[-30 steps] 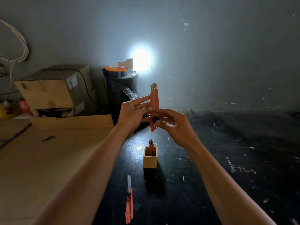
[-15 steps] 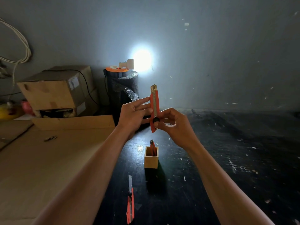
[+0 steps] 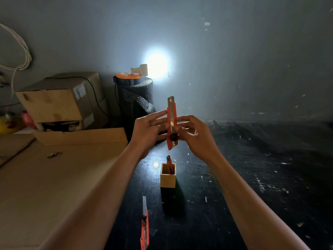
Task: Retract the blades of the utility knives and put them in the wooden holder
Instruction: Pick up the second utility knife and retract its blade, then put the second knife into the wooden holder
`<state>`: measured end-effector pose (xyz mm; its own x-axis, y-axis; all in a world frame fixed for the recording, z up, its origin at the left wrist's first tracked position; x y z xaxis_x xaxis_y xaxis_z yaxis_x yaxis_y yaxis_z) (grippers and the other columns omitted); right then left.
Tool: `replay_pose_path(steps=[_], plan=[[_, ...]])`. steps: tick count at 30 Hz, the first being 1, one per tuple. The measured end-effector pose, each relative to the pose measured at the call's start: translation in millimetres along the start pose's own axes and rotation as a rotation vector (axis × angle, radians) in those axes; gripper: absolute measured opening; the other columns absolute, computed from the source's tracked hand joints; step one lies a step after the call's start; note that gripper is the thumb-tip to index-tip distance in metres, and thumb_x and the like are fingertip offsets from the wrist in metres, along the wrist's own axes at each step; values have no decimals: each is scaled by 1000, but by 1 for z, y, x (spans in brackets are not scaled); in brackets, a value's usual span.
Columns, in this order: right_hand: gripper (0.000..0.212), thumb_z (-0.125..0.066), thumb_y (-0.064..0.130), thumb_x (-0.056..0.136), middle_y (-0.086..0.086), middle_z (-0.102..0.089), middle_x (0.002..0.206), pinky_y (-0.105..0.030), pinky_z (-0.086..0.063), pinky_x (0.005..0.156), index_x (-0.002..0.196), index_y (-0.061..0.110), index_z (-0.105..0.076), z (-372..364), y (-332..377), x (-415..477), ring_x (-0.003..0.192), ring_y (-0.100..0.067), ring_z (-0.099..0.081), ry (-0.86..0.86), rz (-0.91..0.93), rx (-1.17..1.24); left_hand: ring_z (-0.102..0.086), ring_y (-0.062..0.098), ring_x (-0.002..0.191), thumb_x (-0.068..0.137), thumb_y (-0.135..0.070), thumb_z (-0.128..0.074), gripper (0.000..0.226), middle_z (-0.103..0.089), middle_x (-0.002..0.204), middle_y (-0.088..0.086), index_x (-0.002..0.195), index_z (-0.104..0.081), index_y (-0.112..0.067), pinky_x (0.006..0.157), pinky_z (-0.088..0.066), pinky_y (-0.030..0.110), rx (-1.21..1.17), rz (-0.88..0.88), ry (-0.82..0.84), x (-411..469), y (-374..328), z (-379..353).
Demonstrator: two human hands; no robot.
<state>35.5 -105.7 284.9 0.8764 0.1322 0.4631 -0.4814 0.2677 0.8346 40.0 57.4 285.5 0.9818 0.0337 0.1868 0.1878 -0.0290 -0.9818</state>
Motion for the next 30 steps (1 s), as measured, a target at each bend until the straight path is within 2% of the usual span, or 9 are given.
replay_pose_path(steps=[3,5,9,13,17,22,24,27,30], plan=[[17,-66,32,96,26,-62,102,-11,-49,75,111,36,-59,0,-3,10,85,3,-65,-25,-1,-37,-79,28,103,94,6,-66,40,-79,117,12,131,-70,-9,90,-63,50,-5,15,19,2,13,1],[23,-67,30,97,20,-64,105,-11,-49,75,119,31,-61,0,-8,17,83,4,-64,-25,-15,-77,-78,30,104,94,8,-65,41,-79,117,14,132,-69,-9,91,-62,52,1,26,33,2,21,1],[24,-67,28,97,4,-74,107,-27,-61,82,121,27,-68,-5,-22,30,86,-9,-71,-11,-45,-141,-78,30,105,95,7,-63,40,-78,118,15,133,-69,-8,91,-62,50,40,31,34,7,35,2],[14,-68,25,97,10,-73,96,-16,-60,67,110,29,-67,-12,-38,36,78,-5,-72,-5,-79,-106,-80,28,99,95,9,-62,38,-79,114,15,129,-69,-6,83,-66,41,33,39,36,14,52,4],[11,-74,28,92,4,-78,95,-31,-65,74,102,26,-71,-23,-69,37,85,-14,-77,-12,-156,-60,-80,23,95,94,6,-65,31,-82,104,10,119,-75,-9,74,-65,31,-14,149,15,26,88,12],[16,-77,21,91,-3,-76,88,-41,-66,75,104,14,-71,-39,-118,37,81,-18,-77,-26,-263,-18,-75,22,97,92,5,-66,29,-79,103,7,111,-75,-16,77,-64,31,84,274,-60,43,156,32],[15,-76,18,91,-5,-76,87,-45,-66,77,103,12,-71,-45,-141,38,81,-19,-77,-29,-293,-41,-75,23,99,90,5,-69,34,-78,111,11,119,-73,-11,82,-63,34,167,312,-61,48,184,36],[12,-76,27,89,-3,-76,83,-51,-64,77,95,19,-71,-56,-174,41,79,-21,-77,-24,-321,-83,-72,26,113,85,-1,-77,50,-73,125,13,133,-66,-7,95,-61,40,322,357,-13,52,223,37],[13,-75,27,91,1,-74,85,-42,-64,76,97,16,-70,-68,-208,44,79,-17,-74,-9,-369,-157,-62,26,129,78,-6,-85,72,-63,143,12,144,-56,-9,105,-55,42,469,394,52,57,253,33]])
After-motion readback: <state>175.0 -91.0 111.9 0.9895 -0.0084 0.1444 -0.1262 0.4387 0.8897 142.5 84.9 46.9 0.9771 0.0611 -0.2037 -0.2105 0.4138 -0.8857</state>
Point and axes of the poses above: each hand's wrist, its own x-axis towards the middle knuckle, its own z-axis out of the back of the hand, y = z × x, the point moved 6 cm from there along x, towards the middle knuckle
